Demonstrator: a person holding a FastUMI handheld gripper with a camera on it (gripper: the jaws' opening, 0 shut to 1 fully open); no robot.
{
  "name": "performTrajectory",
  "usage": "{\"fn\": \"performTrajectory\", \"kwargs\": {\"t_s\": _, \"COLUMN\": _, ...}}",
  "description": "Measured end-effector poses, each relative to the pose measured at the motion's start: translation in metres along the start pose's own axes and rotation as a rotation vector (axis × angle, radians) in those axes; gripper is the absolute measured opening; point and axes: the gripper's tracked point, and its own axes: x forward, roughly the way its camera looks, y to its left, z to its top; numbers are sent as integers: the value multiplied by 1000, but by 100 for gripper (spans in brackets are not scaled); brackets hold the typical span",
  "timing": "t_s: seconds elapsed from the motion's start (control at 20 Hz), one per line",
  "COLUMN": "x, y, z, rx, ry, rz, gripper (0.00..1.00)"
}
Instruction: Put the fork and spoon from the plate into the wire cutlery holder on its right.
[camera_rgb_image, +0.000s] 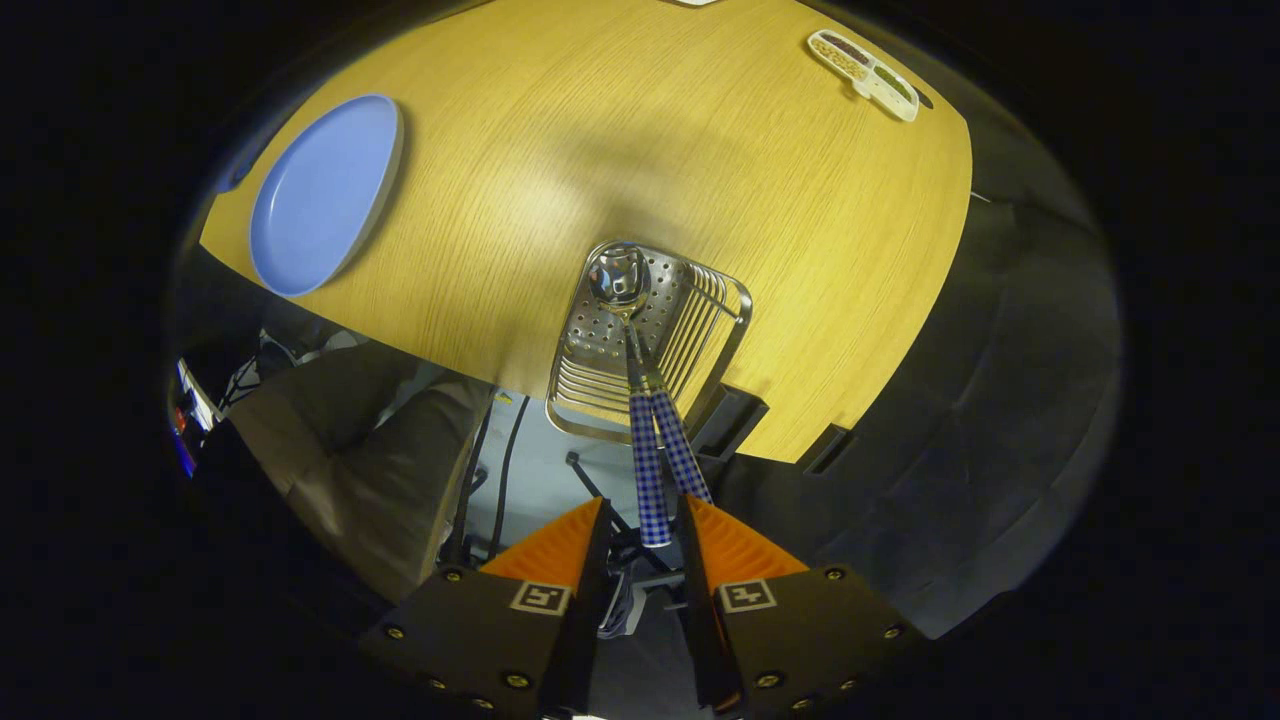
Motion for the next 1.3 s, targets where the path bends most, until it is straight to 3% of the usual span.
{"fn": "performTrajectory", "kwargs": {"t_s": 0.05, "x": -2, "y": 2, "z": -2, "rx": 7, "ry": -12, "rz": 9, "gripper": 40}}
{"fn": "performTrajectory", "kwargs": {"t_s": 0.1, "x": -6, "y": 3, "z": -1, "rx": 17, "ry": -27, "rz": 9, "gripper": 59}}
{"fn": "performTrajectory", "kwargs": {"t_s": 0.15, "x": -11, "y": 1, "z": -2, "rx": 26, "ry": -48, "rz": -1, "gripper": 70}}
{"fn": "performTrajectory", "kwargs": {"t_s": 0.2, "x": -16, "y": 1, "z": -2, "rx": 40, "ry": -80, "rz": -11, "gripper": 96}}
{"fn": "performTrajectory", "kwargs": {"t_s": 0.25, "x": -20, "y": 3, "z": -1, "rx": 55, "ry": -111, "rz": -10, "gripper": 99}}
{"fn": "performTrajectory", "kwargs": {"t_s": 0.45, "x": -43, "y": 13, "z": 3, "rx": 150, "ry": -314, "rz": 11, "gripper": 97}}
{"fn": "performTrajectory", "kwargs": {"t_s": 0.7, "x": -104, "y": 44, "z": 8, "rx": 322, "ry": -717, "rz": 150, "gripper": 97}}
{"fn": "performTrajectory", "kwargs": {"t_s": 0.9, "x": -151, "y": 51, "z": 17, "rx": 394, "ry": -1007, "rz": 141, "gripper": 97}}
{"fn": "performTrajectory", "kwargs": {"t_s": 1.1, "x": -205, "y": 50, "z": 25, "rx": 466, "ry": -1304, "rz": 37, "gripper": 97}}
{"fn": "performTrajectory", "kwargs": {"t_s": 1.3, "x": -270, "y": 55, "z": 15, "rx": 564, "ry": -1653, "rz": -220, "gripper": 97}}
